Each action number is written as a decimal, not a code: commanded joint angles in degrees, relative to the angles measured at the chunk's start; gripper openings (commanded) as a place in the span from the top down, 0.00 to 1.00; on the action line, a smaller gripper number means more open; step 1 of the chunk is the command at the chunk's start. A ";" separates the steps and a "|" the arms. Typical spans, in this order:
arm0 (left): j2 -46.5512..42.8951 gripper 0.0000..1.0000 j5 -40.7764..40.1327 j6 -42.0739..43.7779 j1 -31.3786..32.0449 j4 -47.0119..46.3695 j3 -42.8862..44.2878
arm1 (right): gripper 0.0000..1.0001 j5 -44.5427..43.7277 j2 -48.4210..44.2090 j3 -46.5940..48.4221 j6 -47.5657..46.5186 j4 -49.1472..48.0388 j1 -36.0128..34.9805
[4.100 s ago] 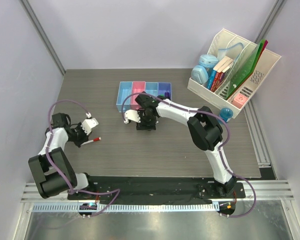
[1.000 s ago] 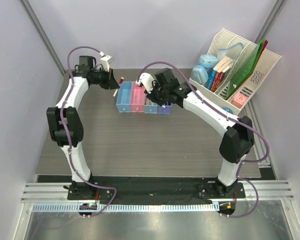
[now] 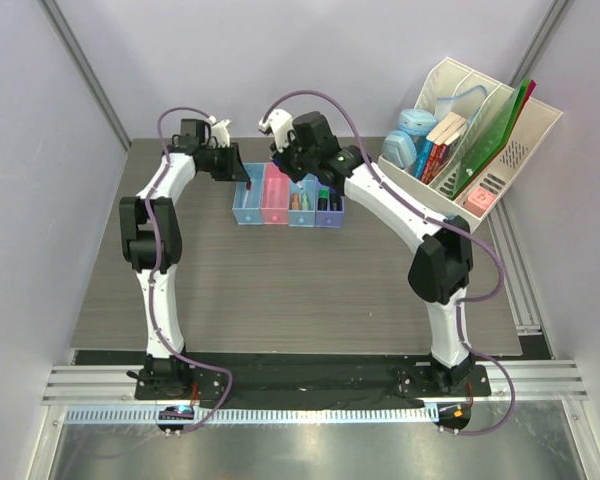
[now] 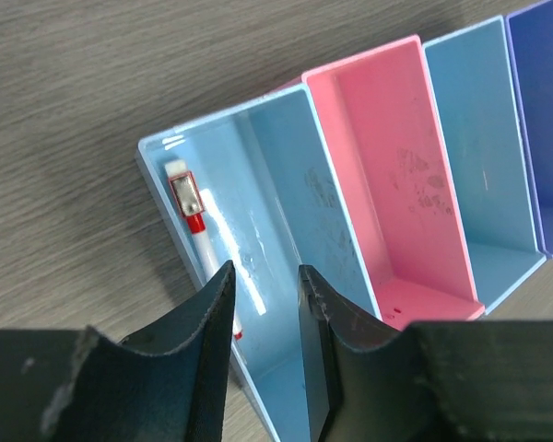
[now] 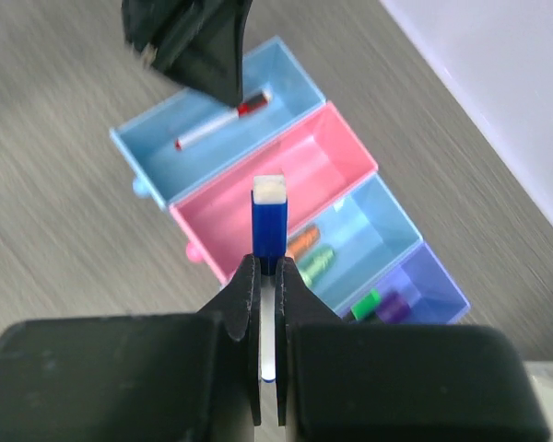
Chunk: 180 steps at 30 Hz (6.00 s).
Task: Sort the stationery into containers
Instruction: Place the pen in the storage box, then move the storage box to the center of the board.
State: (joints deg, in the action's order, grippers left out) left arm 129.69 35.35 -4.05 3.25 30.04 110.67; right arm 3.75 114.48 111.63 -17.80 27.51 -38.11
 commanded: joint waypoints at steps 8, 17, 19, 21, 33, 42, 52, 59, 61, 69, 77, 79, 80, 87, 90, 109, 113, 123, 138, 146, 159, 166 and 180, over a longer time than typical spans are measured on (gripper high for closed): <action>-22.71 0.65 -3.17 15.38 -1.31 11.00 -14.57 | 0.99 8.10 18.32 17.74 14.10 -4.48 1.19; -42.05 0.70 -6.52 22.68 -7.90 15.74 -28.92 | 0.99 24.01 19.64 17.65 21.66 -12.38 4.88; -44.60 0.70 -7.31 24.00 -8.78 16.88 -30.42 | 0.99 25.69 19.82 18.27 23.33 -14.31 5.41; -47.68 0.70 -8.36 25.75 -8.96 18.29 -32.35 | 0.99 27.97 20.61 19.06 26.84 -17.20 6.46; -60.51 0.71 -13.03 30.33 -10.01 21.28 -42.64 | 0.99 39.93 27.55 15.98 53.56 -46.47 9.54; -66.23 0.71 -14.17 29.63 -10.10 22.95 -47.04 | 0.99 40.11 32.12 15.37 55.95 -52.90 8.67; -68.43 0.71 -14.26 29.46 -10.01 24.45 -47.66 | 0.99 39.49 35.46 13.96 56.30 -54.49 8.49; -68.60 0.71 -12.68 29.54 -10.10 25.24 -47.39 | 0.99 39.32 35.91 11.59 53.93 -52.65 8.49; -68.95 0.70 -12.50 29.81 -10.01 25.07 -47.48 | 0.96 38.97 35.82 11.33 53.14 -52.03 8.40; -69.04 0.65 -10.84 30.25 -10.01 24.80 -48.27 | 0.62 38.62 35.73 10.89 49.71 -47.81 8.31; -68.17 0.64 -9.16 30.51 -9.93 23.57 -49.24 | 0.48 38.61 34.68 11.94 46.90 -43.25 8.22; -67.73 0.64 -8.73 30.33 -10.01 22.70 -49.41 | 0.48 37.74 33.72 14.21 43.57 -39.57 8.22; -67.46 0.64 -8.64 30.07 -10.01 22.17 -49.50 | 0.47 37.21 33.10 15.01 42.08 -35.11 8.22; -60.53 0.61 -9.08 26.29 -10.01 13.47 -48.54 | 0.46 22.99 21.51 16.87 19.67 -8.80 8.84; -55.00 0.60 -7.15 25.33 -10.01 9.26 -46.09 | 0.46 15.78 13.52 9.41 15.00 -5.71 11.21; -16.58 0.61 -16.10 18.65 -4.31 -5.44 -15.76 | 0.52 -6.22 5.58 -8.45 9.71 0.18 19.21; -13.77 0.61 -17.07 19.08 -3.77 -5.96 -13.82 | 0.53 -5.59 6.72 -8.19 11.21 0.44 19.21; -13.14 0.61 -16.64 18.21 -1.22 -6.05 -13.29 | 0.51 -0.95 6.55 -6.44 13.75 2.63 19.30; -16.57 0.58 -11.71 15.92 1.94 -5.70 -17.33 | 0.47 3.99 2.86 -10.30 18.86 4.48 18.86; -15.26 0.57 -12.32 16.53 3.08 -5.52 -18.83 | 0.47 4.25 0.57 -11.00 19.21 4.84 18.25; -14.20 0.57 -12.68 17.59 4.84 -5.61 -22.86 | 0.47 2.85 1.18 -14.86 18.07 5.36 14.73; -15.25 0.57 -12.42 18.12 5.63 -5.52 -25.50 | 0.47 2.05 1.19 -18.55 18.07 4.40 13.94; -20.26 0.57 -9.78 17.68 6.95 -3.76 -30.95 | 0.47 0.47 -4.96 -27.25 18.15 2.73 12.62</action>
State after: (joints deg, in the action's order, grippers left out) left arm 113.89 23.16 13.06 9.32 25.50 80.99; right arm 5.21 115.50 86.37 0.38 31.20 -24.71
